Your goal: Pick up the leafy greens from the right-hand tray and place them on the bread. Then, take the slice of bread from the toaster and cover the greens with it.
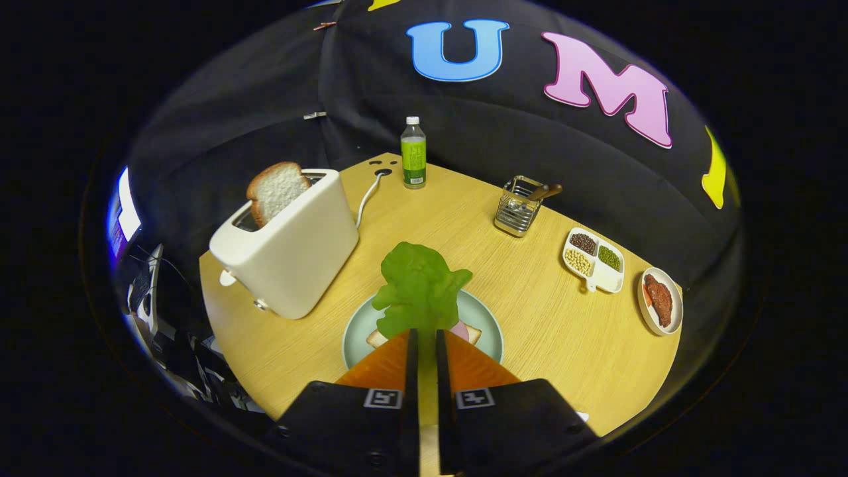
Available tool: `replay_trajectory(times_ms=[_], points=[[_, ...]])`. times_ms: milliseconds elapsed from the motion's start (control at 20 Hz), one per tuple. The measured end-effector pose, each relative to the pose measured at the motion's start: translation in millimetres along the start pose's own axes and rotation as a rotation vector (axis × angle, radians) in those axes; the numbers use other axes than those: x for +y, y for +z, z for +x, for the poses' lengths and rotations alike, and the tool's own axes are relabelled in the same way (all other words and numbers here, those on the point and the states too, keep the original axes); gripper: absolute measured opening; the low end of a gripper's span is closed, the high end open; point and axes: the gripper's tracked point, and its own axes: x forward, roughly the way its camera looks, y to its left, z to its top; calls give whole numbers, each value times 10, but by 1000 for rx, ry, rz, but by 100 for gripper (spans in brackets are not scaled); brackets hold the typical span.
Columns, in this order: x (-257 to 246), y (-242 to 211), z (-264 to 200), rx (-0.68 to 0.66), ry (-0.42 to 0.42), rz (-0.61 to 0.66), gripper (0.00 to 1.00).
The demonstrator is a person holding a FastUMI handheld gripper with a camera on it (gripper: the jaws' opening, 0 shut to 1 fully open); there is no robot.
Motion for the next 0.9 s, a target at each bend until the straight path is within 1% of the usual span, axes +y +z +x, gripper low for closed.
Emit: replay_trajectory(times_ms=[50, 200, 300, 450, 700, 900], points=[[-40, -26, 82, 13, -29, 7, 25], [-74, -10, 139, -3, -73, 19, 100], [-55, 83, 85, -42, -77, 19, 97], [-31, 302, -102, -124, -85, 39, 97], [58, 800, -601, -291, -109, 23, 96], [403, 1252, -960, -405, -73, 0, 96]])
